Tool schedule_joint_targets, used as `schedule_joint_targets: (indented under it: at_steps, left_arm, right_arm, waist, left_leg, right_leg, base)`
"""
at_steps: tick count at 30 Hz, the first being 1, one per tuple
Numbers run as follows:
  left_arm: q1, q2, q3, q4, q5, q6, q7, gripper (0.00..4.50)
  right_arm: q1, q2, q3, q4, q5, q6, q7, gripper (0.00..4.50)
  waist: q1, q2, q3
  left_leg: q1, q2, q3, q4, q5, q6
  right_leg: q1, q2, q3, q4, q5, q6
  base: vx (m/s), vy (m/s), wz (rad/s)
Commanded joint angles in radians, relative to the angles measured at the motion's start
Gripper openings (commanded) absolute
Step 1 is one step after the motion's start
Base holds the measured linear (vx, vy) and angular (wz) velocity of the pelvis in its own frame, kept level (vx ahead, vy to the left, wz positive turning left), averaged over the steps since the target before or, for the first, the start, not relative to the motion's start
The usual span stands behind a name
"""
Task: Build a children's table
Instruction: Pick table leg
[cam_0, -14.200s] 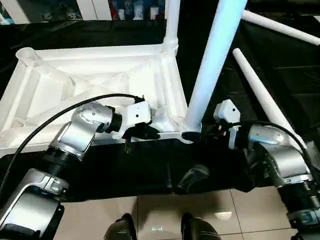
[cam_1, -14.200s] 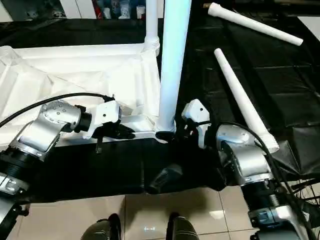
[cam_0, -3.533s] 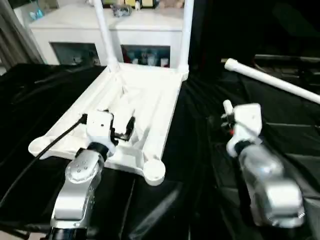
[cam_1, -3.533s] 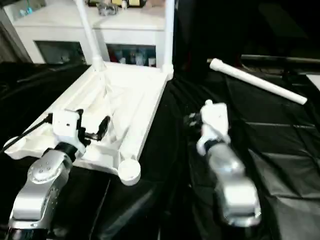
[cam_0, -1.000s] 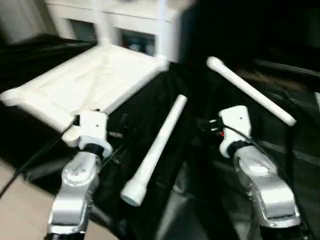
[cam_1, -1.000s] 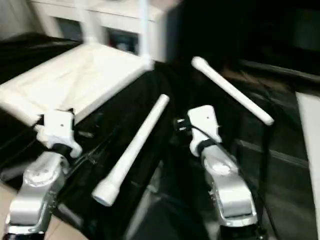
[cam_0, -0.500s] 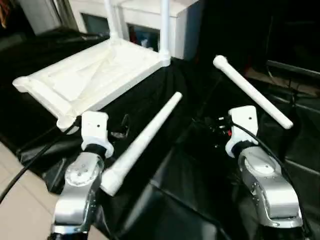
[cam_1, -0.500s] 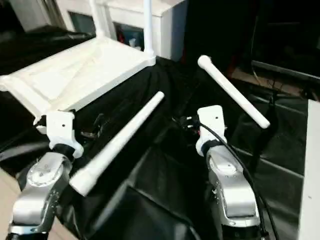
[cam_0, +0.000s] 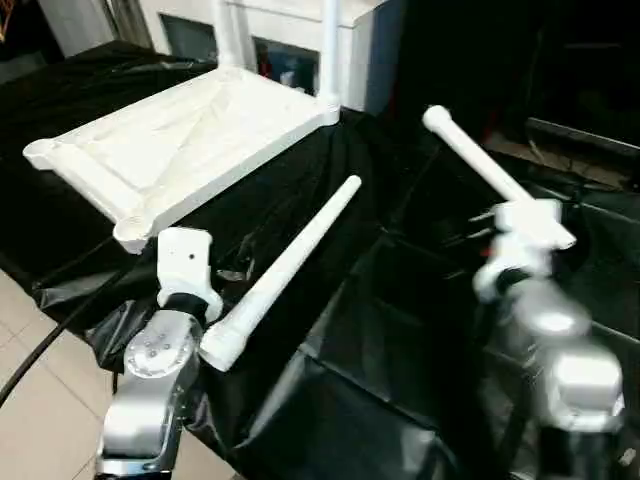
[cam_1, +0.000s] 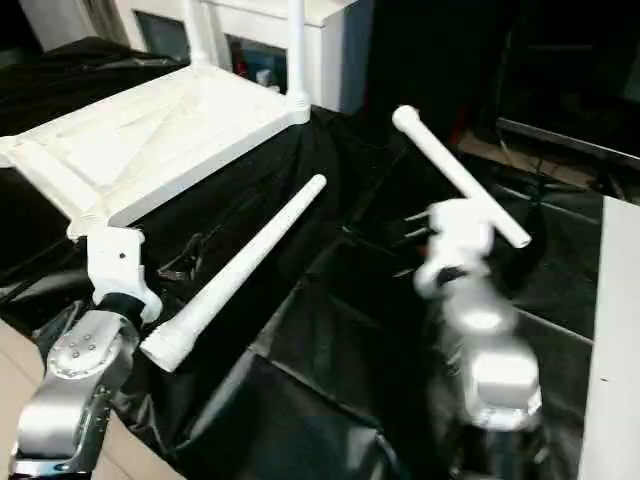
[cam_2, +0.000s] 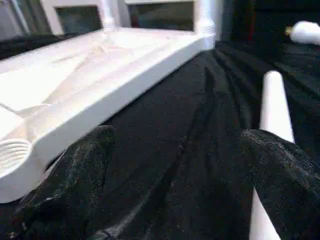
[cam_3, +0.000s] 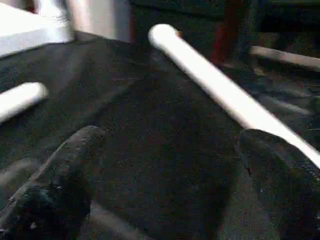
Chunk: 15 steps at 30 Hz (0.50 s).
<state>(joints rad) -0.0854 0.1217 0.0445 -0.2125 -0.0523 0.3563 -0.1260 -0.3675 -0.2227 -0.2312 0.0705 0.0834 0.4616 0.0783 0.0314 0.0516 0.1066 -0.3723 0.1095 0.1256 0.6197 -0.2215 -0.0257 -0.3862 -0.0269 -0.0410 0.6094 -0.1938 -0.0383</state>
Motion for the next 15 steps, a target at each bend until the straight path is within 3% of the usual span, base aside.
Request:
schedule_joint_targets:
  at_steps: [1, 2, 3, 4, 5, 6, 7, 8, 9, 10, 11, 12, 13, 14, 15]
  left_arm:
    - [-0.005, 0.019, -0.005, -0.045, -0.027, 0.034, -0.036, 4.5]
    - [-0.005, 0.026, -0.006, -0.054, -0.039, 0.041, -0.054, 4.5]
    - [-0.002, 0.045, -0.015, -0.075, -0.063, 0.043, -0.097, 4.5]
    - [0.004, 0.071, -0.021, -0.099, -0.09, 0.037, -0.148, 4.5]
    - [0.01, 0.1, -0.017, -0.119, -0.118, 0.034, -0.195, 4.5]
    - [0.012, 0.118, -0.01, -0.132, -0.138, 0.037, -0.224, 4.5]
    - [0.011, 0.144, 0.009, -0.148, -0.177, 0.057, -0.264, 4.5]
    - [0.01, 0.17, 0.025, -0.166, -0.215, 0.072, -0.306, 4.5]
    - [0.006, 0.206, 0.042, -0.187, -0.257, 0.087, -0.359, 4.5]
    - [0.0, 0.252, 0.056, -0.216, -0.328, 0.133, -0.432, 4.5]
    - [-0.004, 0.278, 0.063, -0.233, -0.372, 0.166, -0.473, 4.5]
    - [-0.008, 0.304, 0.068, -0.25, -0.411, 0.197, -0.508, 4.5]
    - [-0.015, 0.352, 0.076, -0.281, -0.471, 0.252, -0.57, 4.5]
    - [-0.015, 0.377, 0.087, -0.293, -0.493, 0.271, -0.597, 4.5]
    - [-0.014, 0.392, 0.095, -0.299, -0.506, 0.282, -0.613, 4.5]
  right_arm:
    - [-0.058, -0.052, -0.044, 0.156, 0.017, -0.096, 0.02, 4.45]
    - [-0.078, -0.071, -0.045, 0.205, 0.015, -0.126, 0.03, 4.45]
    - [-0.123, -0.113, -0.057, 0.316, 0.015, -0.187, 0.047, 4.45]
    - [-0.164, -0.146, -0.072, 0.412, 0.017, -0.235, 0.055, 4.45]
    - [-0.193, -0.167, -0.084, 0.473, 0.021, -0.262, 0.058, 4.45]
    - [-0.214, -0.182, -0.095, 0.514, 0.029, -0.276, 0.067, 4.45]
    - [-0.24, -0.2, -0.104, 0.565, 0.03, -0.3, 0.078, 4.45]
    - [-0.265, -0.22, -0.112, 0.617, 0.032, -0.322, 0.09, 4.45]
    - [-0.29, -0.239, -0.12, 0.67, 0.037, -0.345, 0.113, 4.45]
    - [-0.316, -0.26, -0.124, 0.728, 0.034, -0.367, 0.13, 4.45]
    - [-0.329, -0.272, -0.125, 0.758, 0.032, -0.378, 0.137, 4.45]
    - [-0.341, -0.283, -0.122, 0.787, 0.03, -0.384, 0.151, 4.45]
    - [-0.366, -0.305, -0.113, 0.852, 0.022, -0.404, 0.176, 4.45]
    - [-0.377, -0.311, -0.105, 0.879, 0.016, -0.414, 0.186, 4.45]
    - [-0.384, -0.314, -0.1, 0.897, 0.013, -0.422, 0.191, 4.45]
  waist:
    - [-0.003, 0.005, -0.049]
    - [0.003, 0.01, -0.043]
    - [0.004, 0.01, -0.046]
    - [0.009, 0.024, -0.041]
    - [0.013, 0.028, -0.04]
    - [0.01, 0.02, -0.046]
    - [0.017, 0.037, -0.042]
    - [0.017, 0.033, -0.037]
    - [0.022, 0.043, -0.034]
    - [0.021, 0.04, -0.03]
    - [0.029, 0.058, -0.02]
    - [0.041, 0.091, -0.013]
    - [0.041, 0.095, -0.007]
    - [0.04, 0.083, -0.009]
    - [0.048, 0.089, -0.001]
  left_leg:
    - [0.004, 0.103, -0.043, -0.082, -0.184, 0.052]
    - [-0.004, 0.098, -0.038, -0.079, -0.147, 0.072]
    - [-0.002, 0.098, -0.035, -0.076, -0.132, 0.082]
    - [-0.012, 0.096, -0.039, -0.073, -0.085, 0.107]
    - [-0.01, 0.098, -0.038, -0.072, -0.084, 0.115]
    - [-0.011, 0.094, -0.034, -0.066, -0.058, 0.127]
    - [-0.015, 0.095, -0.035, -0.063, -0.017, 0.149]
    - [-0.02, 0.093, -0.034, -0.061, -0.004, 0.177]
    - [-0.021, 0.091, -0.034, -0.059, 0.001, 0.188]
    - [-0.023, 0.091, -0.03, -0.057, -0.003, 0.209]
    - [-0.022, 0.093, -0.032, -0.06, -0.018, 0.211]
    - [-0.02, 0.096, -0.038, -0.057, -0.023, 0.207]
    - [-0.019, 0.096, -0.035, -0.06, -0.045, 0.199]
    - [-0.02, 0.097, -0.035, -0.061, -0.054, 0.193]
    - [-0.02, 0.099, -0.032, -0.063, -0.074, 0.192]
  right_leg:
    - [0.041, -0.126, 0.065, -0.078, -0.176, -0.217]
    - [0.045, -0.126, 0.066, -0.077, -0.146, -0.225]
    - [0.044, -0.127, 0.066, -0.077, -0.133, -0.232]
    - [0.049, -0.128, 0.061, -0.068, -0.085, -0.257]
    - [0.043, -0.128, 0.059, -0.069, -0.079, -0.262]
    - [0.049, -0.127, 0.06, -0.066, -0.04, -0.268]
    - [0.044, -0.124, 0.055, -0.054, 0.025, -0.285]
    - [0.046, -0.122, 0.053, -0.051, 0.048, -0.297]
    - [0.045, -0.125, 0.052, -0.047, 0.048, -0.304]
    - [0.046, -0.126, 0.052, -0.053, 0.022, -0.307]
    - [0.036, -0.122, 0.046, -0.058, -0.031, -0.305]
    - [0.033, -0.125, 0.046, -0.048, -0.051, -0.305]
    - [0.027, -0.121, 0.044, -0.055, -0.075, -0.305]
    - [0.031, -0.117, 0.042, -0.051, -0.08, -0.31]
    - [0.027, -0.12, 0.044, -0.054, -0.105, -0.31]
  base:
    - [0.0, 0.0, 0.0]
    - [0.0, 0.0, 0.0]
    - [0.0, 0.0, 0.0]
    - [0.0, 0.0, 0.0]
    - [0.0, 0.0, 0.0]
    - [0.0, 0.0, 0.0]
    - [0.0, 0.0, 0.0]
    - [0.0, 0.0, 0.0]
    - [0.0, 0.0, 0.0]
    - [0.0, 0.0, 0.0]
    - [0.0, 0.0, 0.0]
    - [0.0, 0.0, 0.0]
    - [0.0, 0.0, 0.0]
    - [0.0, 0.0, 0.0]
    - [0.0, 0.0, 0.0]
